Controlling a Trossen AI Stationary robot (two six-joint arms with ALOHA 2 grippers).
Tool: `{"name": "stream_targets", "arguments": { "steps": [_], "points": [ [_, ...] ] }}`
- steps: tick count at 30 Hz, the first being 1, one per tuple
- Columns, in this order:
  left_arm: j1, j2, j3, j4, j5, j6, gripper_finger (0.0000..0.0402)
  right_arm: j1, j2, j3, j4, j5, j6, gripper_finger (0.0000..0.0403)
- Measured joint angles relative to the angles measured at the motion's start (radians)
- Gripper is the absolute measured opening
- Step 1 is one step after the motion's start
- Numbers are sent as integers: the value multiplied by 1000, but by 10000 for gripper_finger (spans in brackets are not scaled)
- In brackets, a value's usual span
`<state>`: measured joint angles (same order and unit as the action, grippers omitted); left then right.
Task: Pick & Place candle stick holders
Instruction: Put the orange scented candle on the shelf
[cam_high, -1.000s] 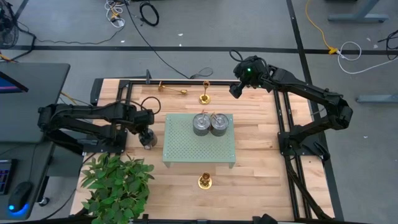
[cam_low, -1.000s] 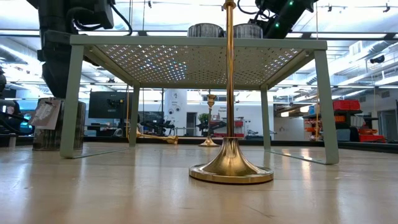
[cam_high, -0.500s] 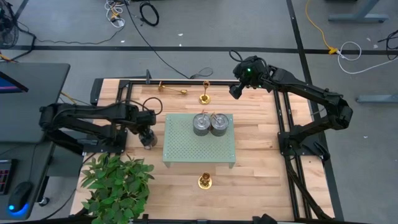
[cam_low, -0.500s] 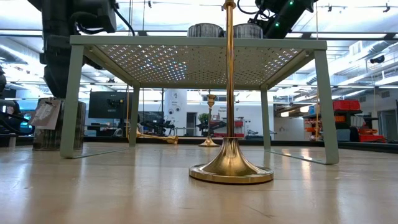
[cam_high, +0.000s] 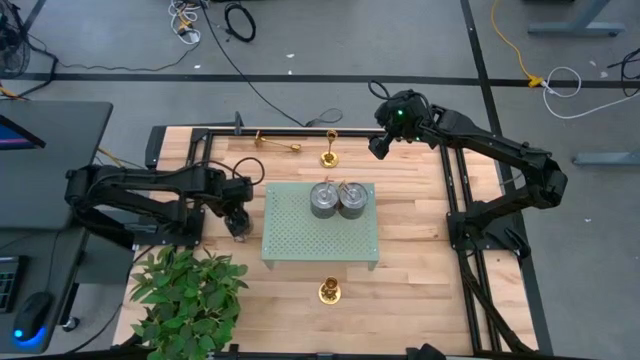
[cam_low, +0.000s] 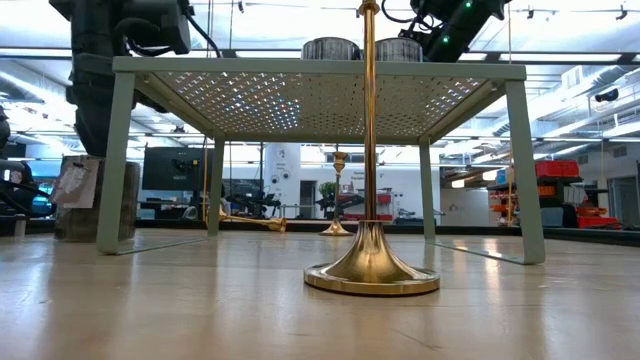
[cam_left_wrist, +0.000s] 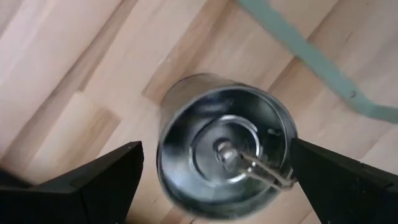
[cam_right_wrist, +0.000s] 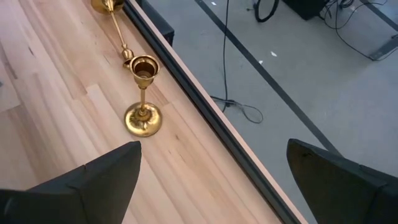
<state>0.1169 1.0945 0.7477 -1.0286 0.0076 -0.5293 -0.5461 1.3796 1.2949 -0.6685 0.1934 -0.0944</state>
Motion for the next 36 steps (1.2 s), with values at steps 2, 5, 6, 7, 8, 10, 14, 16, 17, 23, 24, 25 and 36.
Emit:
{"name": "stream_targets", "arguments": {
  "steps": [2, 5, 6, 7, 8, 10, 14, 16, 17, 23, 24, 25, 36],
  "points": [
    [0, -9, -1, 4, -2, -1, 399, 0, 0, 0, 0, 0, 0, 400],
    [0, -10, -1, 2, 11, -4, 399, 0, 0, 0, 0, 0, 0, 400],
    [0, -10, -2, 0, 17, 9, 399, 0, 0, 0, 0, 0, 1, 400],
    [0, -10, -2, 1, 19, 22, 399, 0, 0, 0, 0, 0, 1, 400],
    [0, -10, -2, 1, 19, 40, 399, 0, 0, 0, 0, 0, 1, 400],
    [0, -10, -2, 2, 20, 71, 399, 0, 0, 0, 0, 0, 1, 400],
    [-3, -10, -2, 6, 21, 105, 399, 0, 0, 0, 0, 0, 1, 400],
    [-3, -10, -2, 12, 19, 106, 399, 0, 0, 0, 0, 0, 0, 400],
    [-3, -10, -2, 16, 18, 106, 399, 0, 0, 0, 0, 0, 0, 400],
    [-3, -10, -2, 21, 29, 96, 399, 0, 0, 0, 0, 0, 0, 400],
    [-3, -10, -2, 24, 30, 97, 399, 0, 0, 0, 0, 0, 0, 400],
    [-3, -10, -2, 24, 32, 97, 399, 0, 0, 0, 0, 0, 0, 400],
    [-5, -9, -2, 52, 175, 130, 399, 0, 0, 0, 0, -1, 0, 400]
  ]
}}
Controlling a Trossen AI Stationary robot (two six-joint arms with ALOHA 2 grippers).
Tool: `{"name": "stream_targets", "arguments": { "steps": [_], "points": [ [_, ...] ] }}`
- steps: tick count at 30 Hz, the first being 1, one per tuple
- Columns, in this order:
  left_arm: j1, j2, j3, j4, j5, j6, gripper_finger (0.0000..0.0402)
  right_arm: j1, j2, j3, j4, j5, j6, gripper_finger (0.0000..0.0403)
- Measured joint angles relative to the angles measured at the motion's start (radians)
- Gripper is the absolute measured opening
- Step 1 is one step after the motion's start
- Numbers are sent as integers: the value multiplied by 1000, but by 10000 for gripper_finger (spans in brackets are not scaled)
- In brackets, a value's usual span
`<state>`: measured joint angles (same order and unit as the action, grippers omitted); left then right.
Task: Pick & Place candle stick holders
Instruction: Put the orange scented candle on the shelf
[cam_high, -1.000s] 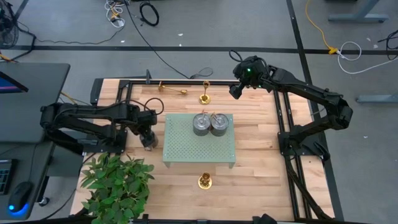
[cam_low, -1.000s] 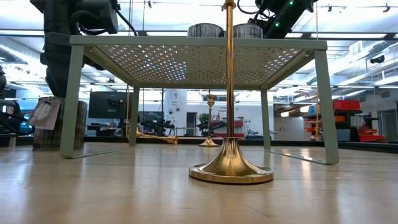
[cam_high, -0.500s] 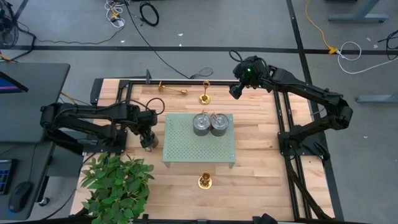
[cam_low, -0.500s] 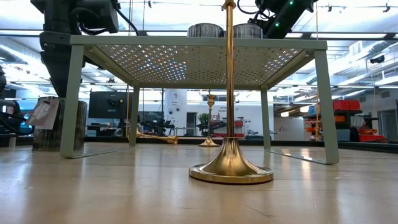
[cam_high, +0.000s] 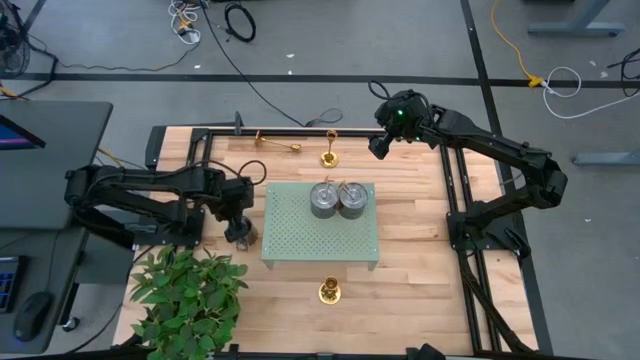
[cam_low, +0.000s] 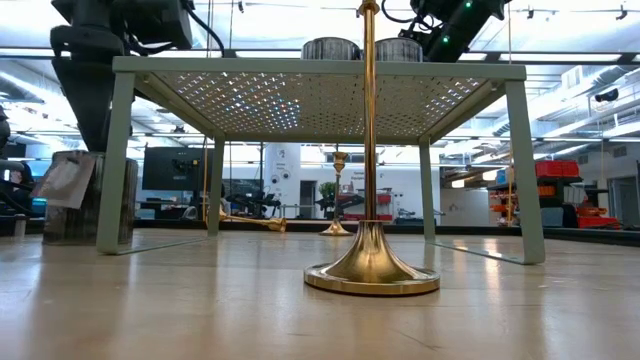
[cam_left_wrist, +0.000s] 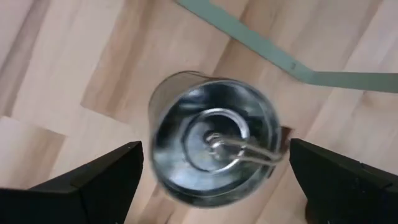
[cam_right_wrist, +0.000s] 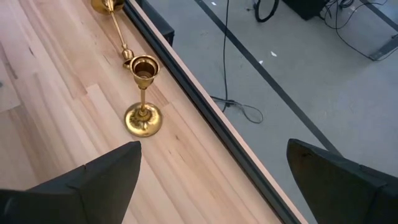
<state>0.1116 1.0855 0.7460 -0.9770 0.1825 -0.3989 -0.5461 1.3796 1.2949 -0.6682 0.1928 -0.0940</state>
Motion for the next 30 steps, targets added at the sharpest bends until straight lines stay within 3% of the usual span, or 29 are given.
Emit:
{"name": "stream_targets", "arguments": {
  "steps": [9, 19, 30],
  "points": [
    [1, 0, 0, 1, -114, -41, 399, 0, 0, 0, -1, -1, 6, 400],
    [-31, 1, 0, 55, -31, -87, 399, 0, 0, 0, -6, 0, 4, 400],
    [-92, 1, 0, 67, -112, -95, 399, 0, 0, 0, -6, -1, 7, 400]
  ]
}}
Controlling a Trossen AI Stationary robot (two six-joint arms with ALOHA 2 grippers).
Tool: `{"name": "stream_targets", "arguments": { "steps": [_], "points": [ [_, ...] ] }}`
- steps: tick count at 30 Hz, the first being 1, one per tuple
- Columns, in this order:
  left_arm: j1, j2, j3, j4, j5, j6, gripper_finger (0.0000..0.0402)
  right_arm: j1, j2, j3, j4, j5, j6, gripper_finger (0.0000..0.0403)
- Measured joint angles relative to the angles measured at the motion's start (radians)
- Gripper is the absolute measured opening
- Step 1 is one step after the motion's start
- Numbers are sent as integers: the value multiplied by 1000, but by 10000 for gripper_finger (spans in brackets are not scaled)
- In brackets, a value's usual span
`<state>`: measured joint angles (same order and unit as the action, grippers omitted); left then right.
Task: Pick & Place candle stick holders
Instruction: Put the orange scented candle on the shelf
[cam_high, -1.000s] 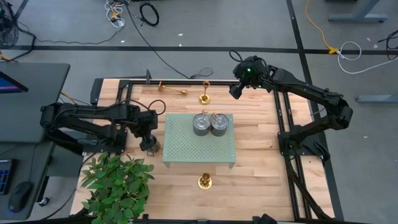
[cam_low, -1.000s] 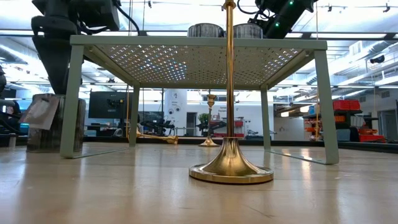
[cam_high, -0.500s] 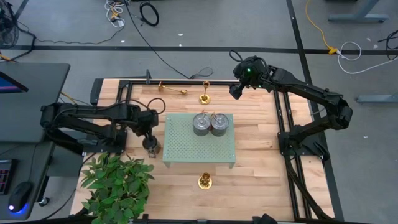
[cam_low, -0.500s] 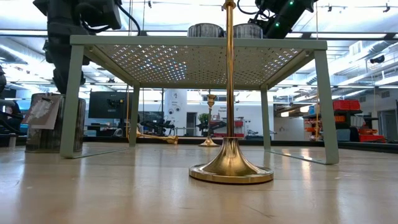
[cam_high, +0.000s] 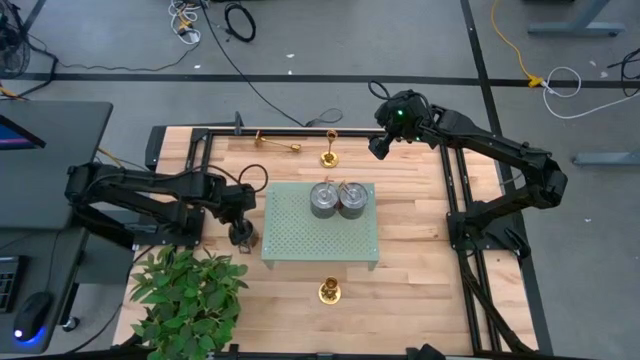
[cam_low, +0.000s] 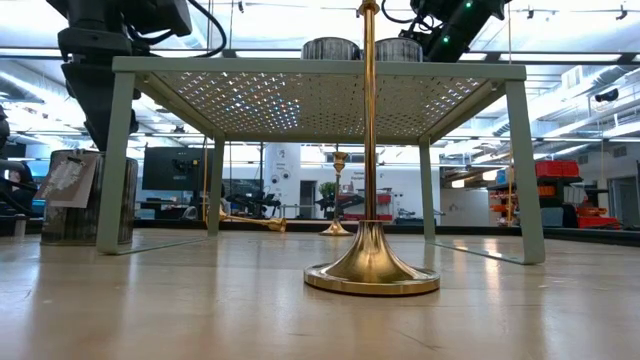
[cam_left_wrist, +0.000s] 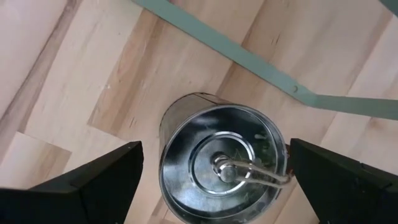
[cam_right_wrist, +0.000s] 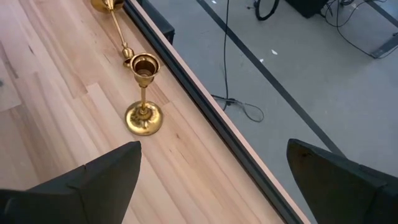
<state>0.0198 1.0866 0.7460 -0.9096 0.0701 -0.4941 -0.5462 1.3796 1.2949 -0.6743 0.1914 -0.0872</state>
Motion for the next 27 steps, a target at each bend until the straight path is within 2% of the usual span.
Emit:
{"name": "stream_targets", "arguments": {
  "steps": [27],
  "points": [
    [-109, 1, 0, 2, -108, 8, 399, 0, 0, 0, -1, -1, 0, 400]
  ]
}}
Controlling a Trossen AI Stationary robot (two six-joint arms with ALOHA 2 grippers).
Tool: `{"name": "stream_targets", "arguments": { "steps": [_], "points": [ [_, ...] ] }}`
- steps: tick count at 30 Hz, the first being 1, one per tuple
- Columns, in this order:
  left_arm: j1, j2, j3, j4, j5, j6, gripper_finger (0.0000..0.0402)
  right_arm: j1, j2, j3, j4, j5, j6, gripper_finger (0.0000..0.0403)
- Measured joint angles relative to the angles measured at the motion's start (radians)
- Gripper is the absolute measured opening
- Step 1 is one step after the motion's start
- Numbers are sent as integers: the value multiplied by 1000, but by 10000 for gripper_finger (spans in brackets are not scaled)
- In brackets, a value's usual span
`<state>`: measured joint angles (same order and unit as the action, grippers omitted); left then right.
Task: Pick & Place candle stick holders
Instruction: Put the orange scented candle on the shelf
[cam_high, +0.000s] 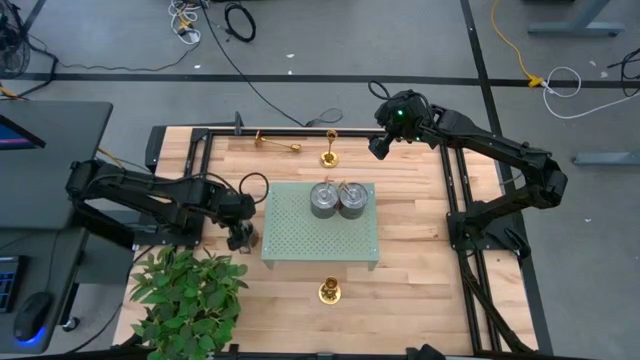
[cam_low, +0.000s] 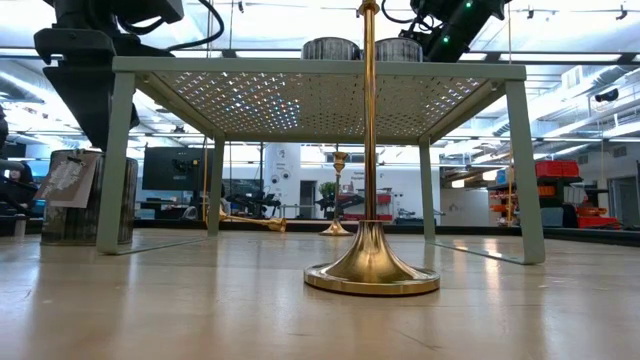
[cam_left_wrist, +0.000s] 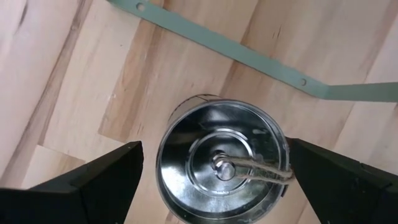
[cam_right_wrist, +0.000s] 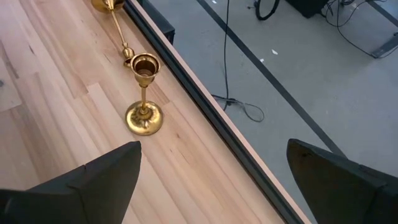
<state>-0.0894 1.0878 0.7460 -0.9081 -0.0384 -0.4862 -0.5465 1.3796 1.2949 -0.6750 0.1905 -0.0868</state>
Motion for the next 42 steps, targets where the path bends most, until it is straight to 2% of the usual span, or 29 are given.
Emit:
{"name": "stream_targets", "arguments": {
  "steps": [13, 23, 42],
  "points": [
    [-2, 46, 2, 8, 11, 0, 399, 0, 0, -7, 1, 0, 0, 400],
    [-15, 140, 2, -11, 49, 34, 399, 0, 1, -92, 53, 3, -21, 400],
    [-33, 143, 1, 14, 58, 26, 399, 0, 1, -94, 56, 3, -26, 400]
  ]
}}
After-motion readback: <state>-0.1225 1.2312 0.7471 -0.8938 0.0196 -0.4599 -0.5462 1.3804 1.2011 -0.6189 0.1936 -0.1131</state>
